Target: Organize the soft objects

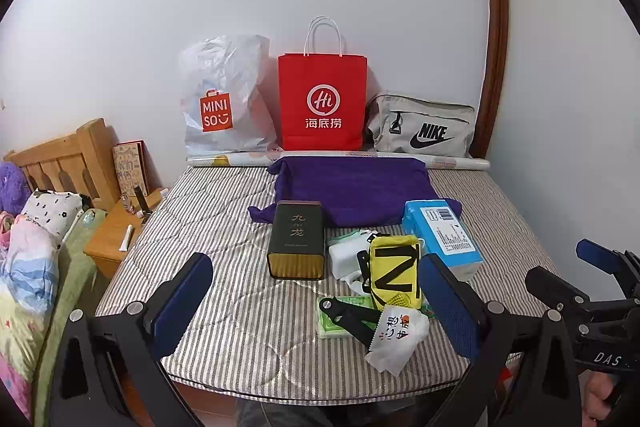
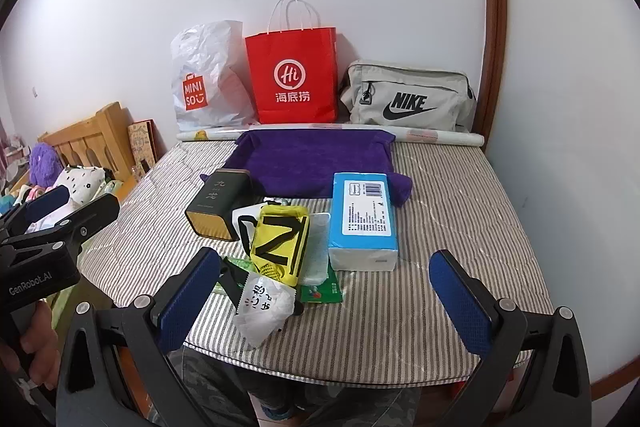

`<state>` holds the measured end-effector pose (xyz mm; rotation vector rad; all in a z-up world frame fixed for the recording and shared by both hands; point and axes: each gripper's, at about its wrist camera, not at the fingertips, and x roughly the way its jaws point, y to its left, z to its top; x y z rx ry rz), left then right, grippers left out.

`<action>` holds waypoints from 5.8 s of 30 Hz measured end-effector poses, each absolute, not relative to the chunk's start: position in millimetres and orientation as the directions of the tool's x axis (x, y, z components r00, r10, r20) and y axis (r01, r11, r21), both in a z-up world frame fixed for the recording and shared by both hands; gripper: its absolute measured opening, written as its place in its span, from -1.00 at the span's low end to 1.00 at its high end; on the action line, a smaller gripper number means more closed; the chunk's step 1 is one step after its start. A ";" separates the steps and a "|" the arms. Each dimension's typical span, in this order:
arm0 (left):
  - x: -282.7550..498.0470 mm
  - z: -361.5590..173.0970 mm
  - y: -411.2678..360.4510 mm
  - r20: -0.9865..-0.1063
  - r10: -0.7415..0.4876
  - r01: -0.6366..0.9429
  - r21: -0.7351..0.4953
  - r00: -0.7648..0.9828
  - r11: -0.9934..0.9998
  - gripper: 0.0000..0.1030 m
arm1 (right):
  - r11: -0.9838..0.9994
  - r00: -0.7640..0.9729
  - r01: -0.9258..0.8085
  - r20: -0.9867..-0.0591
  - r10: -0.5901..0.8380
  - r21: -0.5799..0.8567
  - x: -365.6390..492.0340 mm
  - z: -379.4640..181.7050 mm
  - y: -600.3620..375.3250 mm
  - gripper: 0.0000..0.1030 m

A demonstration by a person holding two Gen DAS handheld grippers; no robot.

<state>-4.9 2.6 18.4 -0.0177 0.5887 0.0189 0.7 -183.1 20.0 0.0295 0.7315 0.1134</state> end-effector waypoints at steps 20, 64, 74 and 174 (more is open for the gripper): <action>-5.8 16.5 2.1 -0.555 0.014 -0.024 -0.010 0.832 1.000 0.99 | 0.993 0.737 -0.099 -0.666 0.116 0.063 -0.4 19.4 -179.7 0.99; 51.3 -67.1 38.5 -0.673 0.009 -0.061 -0.053 0.739 0.997 0.99 | 0.967 0.575 -0.235 -0.787 0.223 0.102 41.8 -94.7 -159.4 0.56; 69.9 -103.2 37.7 -0.732 -0.026 -0.034 -0.067 0.681 0.997 0.97 | 0.951 0.499 -0.278 -0.826 0.264 0.136 56.5 -141.7 -140.0 0.10; 116.9 -127.4 86.7 -0.703 -0.251 0.086 -0.262 0.665 0.961 -0.91 | 0.968 0.535 -0.177 -0.808 0.247 0.179 87.7 -116.4 -219.7 -0.58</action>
